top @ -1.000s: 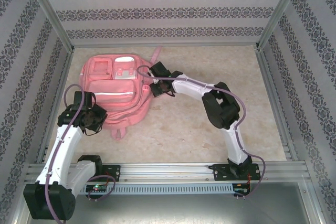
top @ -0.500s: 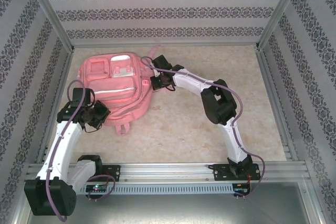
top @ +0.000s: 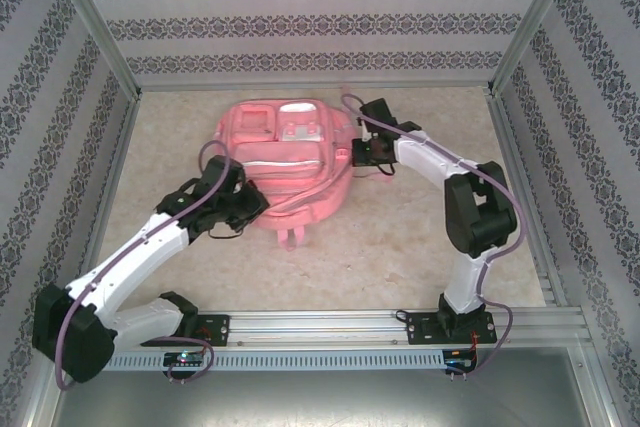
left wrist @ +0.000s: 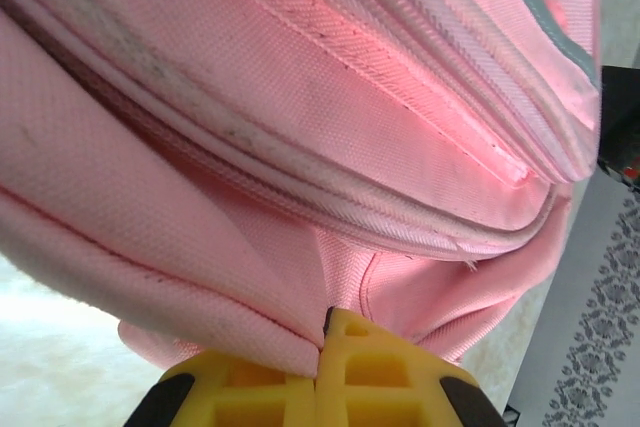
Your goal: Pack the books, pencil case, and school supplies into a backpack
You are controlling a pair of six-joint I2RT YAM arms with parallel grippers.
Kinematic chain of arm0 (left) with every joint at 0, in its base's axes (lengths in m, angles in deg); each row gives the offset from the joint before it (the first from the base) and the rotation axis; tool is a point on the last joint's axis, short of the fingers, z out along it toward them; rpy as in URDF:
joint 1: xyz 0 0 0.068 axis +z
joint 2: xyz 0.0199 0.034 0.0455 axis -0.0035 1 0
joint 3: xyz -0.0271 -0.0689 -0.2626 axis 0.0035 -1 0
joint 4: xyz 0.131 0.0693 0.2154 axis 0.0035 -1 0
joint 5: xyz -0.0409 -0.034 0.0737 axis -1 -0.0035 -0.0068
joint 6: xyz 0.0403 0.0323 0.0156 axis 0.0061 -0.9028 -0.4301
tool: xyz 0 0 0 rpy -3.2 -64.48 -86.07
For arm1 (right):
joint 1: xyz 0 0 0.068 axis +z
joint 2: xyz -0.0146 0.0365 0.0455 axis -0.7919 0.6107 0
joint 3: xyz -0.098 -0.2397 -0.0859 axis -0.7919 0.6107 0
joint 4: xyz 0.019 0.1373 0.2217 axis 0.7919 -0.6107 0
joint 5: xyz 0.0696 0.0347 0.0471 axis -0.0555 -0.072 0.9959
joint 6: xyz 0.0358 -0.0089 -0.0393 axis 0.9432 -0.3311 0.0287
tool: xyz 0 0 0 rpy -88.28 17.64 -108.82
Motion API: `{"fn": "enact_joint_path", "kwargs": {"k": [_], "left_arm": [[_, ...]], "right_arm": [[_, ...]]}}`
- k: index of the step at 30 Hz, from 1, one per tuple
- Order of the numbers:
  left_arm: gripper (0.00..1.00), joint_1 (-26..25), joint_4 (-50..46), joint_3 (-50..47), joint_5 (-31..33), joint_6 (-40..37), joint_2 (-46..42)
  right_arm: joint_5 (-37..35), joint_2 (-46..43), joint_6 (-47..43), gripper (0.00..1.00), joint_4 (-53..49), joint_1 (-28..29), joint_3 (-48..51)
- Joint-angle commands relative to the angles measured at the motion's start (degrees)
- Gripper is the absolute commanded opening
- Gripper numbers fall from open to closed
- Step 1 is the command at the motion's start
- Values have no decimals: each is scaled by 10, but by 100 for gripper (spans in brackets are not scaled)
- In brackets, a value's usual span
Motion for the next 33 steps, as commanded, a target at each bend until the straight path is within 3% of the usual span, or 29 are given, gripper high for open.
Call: {"fn": "enact_joint_path", "kwargs": {"k": [1, 6, 7, 9, 11, 12, 15, 20, 24, 27, 31, 33], "left_arm": [[0, -52, 1, 51, 54, 13, 14], [0, -103, 8, 91, 53, 6, 73], [5, -107, 4, 100, 55, 0, 78], [38, -109, -10, 117, 65, -10, 81], [65, -109, -27, 121, 78, -11, 78], [73, -109, -34, 123, 86, -16, 75], [89, -106, -86, 144, 128, -43, 63], [100, -50, -204, 195, 216, -135, 40], [100, 54, -208, 179, 277, -229, 11], [100, 116, -143, 122, 369, -291, -2], [99, 175, 29, 17, 466, -392, 4], [99, 204, 135, -35, 464, -451, 23]], "right_arm": [[-120, -45, 12, 0, 29, -64, 19], [-112, -51, 8, 0, 17, -97, 20], [-107, -50, 8, 0, 12, -98, 16], [-93, -55, 8, 16, 12, -99, 15], [-78, -65, 14, 40, 20, -97, 25], [-73, -72, 17, 47, 24, -95, 31], [-65, -98, 23, 48, 32, -88, 51], [-71, -171, 26, 58, 41, -82, 99], [-108, -262, 15, 79, 65, -82, 160], [-149, -325, 9, 98, 81, -89, 207], [-154, -361, -32, 98, 109, -108, 253], [-157, -373, -80, 98, 155, -108, 293]]}}
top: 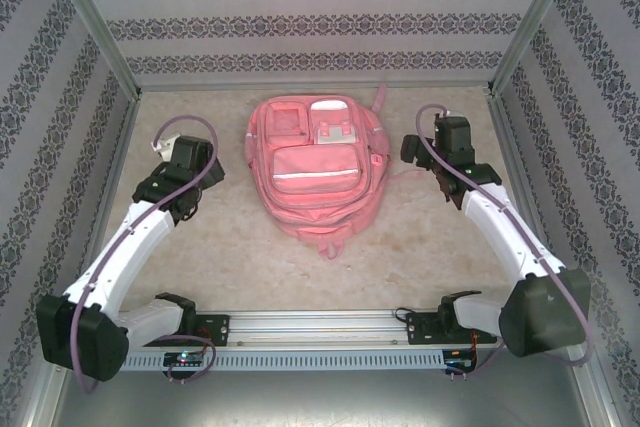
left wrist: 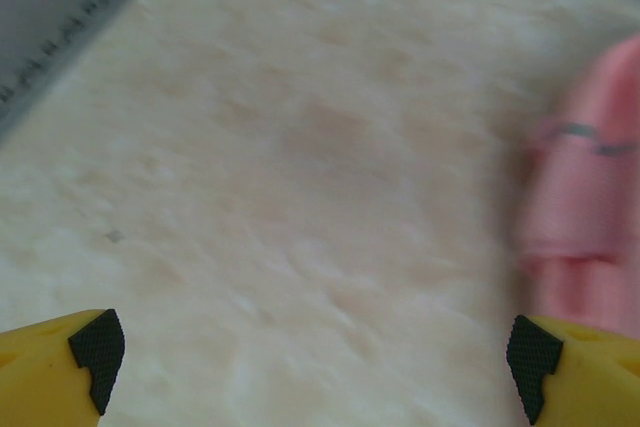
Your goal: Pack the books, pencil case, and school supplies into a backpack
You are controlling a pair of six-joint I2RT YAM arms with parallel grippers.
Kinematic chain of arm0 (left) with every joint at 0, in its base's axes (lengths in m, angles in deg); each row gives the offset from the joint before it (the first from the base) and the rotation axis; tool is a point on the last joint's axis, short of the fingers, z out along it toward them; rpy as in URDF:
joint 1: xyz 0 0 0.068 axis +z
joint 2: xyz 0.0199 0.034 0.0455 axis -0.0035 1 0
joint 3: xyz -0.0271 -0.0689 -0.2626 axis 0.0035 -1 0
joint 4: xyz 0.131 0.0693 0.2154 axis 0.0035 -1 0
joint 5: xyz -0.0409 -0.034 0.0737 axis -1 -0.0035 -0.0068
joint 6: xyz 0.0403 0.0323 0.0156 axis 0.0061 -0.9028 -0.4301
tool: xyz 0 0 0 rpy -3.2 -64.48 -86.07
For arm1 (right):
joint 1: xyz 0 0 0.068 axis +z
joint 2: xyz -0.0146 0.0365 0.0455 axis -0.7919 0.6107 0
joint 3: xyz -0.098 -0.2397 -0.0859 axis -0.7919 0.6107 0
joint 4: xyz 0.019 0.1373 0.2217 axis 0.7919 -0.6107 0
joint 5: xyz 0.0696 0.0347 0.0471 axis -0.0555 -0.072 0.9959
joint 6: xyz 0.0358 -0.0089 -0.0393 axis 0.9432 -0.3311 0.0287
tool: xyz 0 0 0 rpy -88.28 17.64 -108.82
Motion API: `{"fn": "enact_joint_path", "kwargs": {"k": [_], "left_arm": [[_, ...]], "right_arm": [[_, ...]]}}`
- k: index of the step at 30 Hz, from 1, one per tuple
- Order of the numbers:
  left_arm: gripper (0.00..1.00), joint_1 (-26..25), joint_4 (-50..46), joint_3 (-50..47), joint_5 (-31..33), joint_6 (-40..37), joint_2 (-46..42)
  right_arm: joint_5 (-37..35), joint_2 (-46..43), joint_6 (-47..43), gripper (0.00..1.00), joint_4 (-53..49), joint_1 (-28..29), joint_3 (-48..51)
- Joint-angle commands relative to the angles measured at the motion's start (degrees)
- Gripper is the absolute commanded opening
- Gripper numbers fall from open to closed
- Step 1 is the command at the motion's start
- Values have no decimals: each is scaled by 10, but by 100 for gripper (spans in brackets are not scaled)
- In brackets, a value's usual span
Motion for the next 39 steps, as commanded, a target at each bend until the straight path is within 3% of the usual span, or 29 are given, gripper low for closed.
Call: {"fn": "enact_joint_path", "kwargs": {"k": [1, 5, 10, 13, 17, 22, 25, 29, 30, 39], "left_arm": [[99, 42, 193, -69, 74, -141, 38], [99, 88, 263, -79, 79, -157, 137], [99, 94, 431, -112, 54, -202, 230], [99, 97, 540, -142, 3, -229, 247], [99, 100, 578, -159, -69, -260, 248], [99, 101, 710, -241, -181, -308, 225], [99, 110, 730, -252, -219, -309, 226], [100, 119, 808, -283, -262, -318, 249], [100, 119, 774, -273, -261, -316, 241], [100, 119, 784, -276, -262, -317, 243]], "right_arm": [[-31, -11, -82, 98, 85, -2, 71], [-79, -15, -108, 98, 183, -7, 150], [-111, 23, -146, 98, 350, -11, 230], [-108, 74, -160, 98, 448, -17, 250], [-55, 111, -167, 98, 529, -22, 258], [-8, 132, -157, 98, 625, -44, 300], [9, 179, -146, 98, 741, -58, 334], [15, 167, -150, 98, 708, -56, 327], [14, 172, -148, 98, 720, -56, 328], [18, 165, -148, 98, 702, -58, 325]]}}
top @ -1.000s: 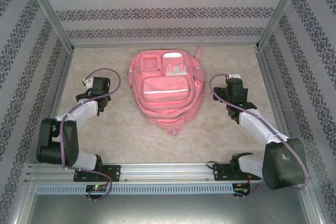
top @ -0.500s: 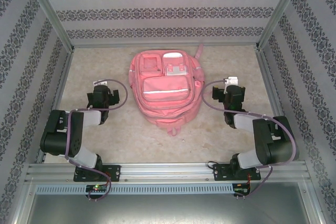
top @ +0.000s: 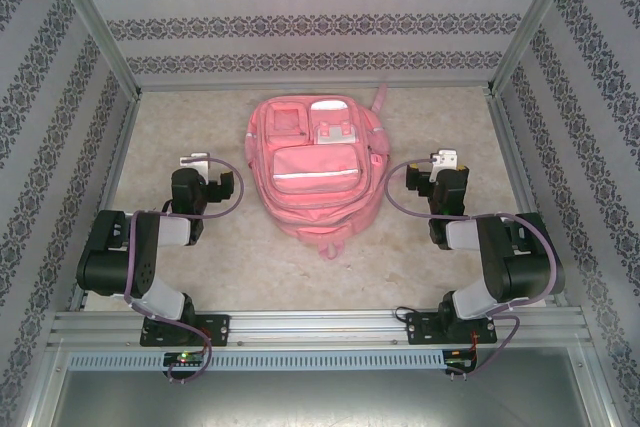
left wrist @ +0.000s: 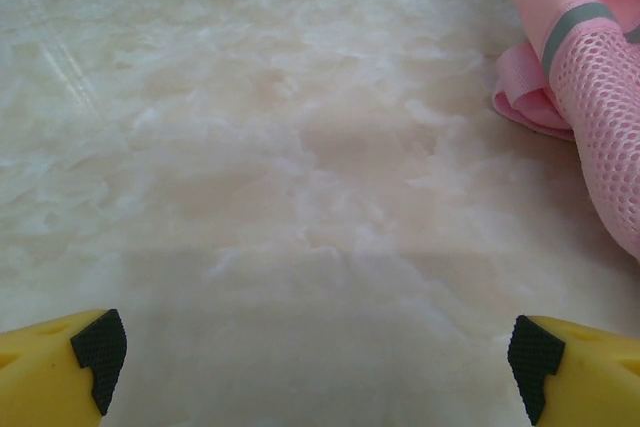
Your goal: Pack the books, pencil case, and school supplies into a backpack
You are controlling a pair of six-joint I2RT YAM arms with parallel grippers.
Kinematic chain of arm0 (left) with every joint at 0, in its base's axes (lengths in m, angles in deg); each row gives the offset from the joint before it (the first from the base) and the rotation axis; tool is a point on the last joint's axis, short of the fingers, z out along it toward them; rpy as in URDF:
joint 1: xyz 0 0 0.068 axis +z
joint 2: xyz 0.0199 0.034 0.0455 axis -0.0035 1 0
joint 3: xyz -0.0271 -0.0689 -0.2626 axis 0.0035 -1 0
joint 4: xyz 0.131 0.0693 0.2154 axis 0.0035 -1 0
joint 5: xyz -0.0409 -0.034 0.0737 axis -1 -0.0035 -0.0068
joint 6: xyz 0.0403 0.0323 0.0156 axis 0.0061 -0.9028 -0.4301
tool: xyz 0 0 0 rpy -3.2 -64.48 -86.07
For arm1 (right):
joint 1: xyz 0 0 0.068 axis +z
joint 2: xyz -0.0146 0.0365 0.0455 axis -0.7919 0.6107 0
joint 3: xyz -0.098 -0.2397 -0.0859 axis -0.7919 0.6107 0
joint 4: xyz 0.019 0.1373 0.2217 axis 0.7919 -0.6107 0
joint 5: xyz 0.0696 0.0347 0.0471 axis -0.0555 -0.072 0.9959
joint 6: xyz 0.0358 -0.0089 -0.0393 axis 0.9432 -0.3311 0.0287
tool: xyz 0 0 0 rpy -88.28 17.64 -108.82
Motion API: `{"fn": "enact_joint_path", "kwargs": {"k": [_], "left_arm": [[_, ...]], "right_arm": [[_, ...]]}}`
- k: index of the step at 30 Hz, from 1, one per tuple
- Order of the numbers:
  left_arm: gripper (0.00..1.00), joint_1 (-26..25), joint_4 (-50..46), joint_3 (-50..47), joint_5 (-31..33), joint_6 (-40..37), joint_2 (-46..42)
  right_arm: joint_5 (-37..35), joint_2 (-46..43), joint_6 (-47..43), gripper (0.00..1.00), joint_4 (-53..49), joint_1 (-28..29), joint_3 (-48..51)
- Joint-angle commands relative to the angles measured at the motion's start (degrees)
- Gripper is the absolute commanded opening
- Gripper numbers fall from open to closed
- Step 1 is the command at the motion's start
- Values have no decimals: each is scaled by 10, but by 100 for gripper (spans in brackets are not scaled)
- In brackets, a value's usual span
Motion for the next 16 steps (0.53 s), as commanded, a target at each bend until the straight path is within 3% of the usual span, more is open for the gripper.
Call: {"fn": "enact_joint_path", "kwargs": {"k": [1, 16], "left_arm": [[100, 5, 39, -3, -13, -13, 5], [100, 6, 38, -2, -13, -13, 4]], "right_arm": [[13, -3, 8, 98, 24, -2, -3], [27, -3, 12, 98, 18, -8, -6]]}}
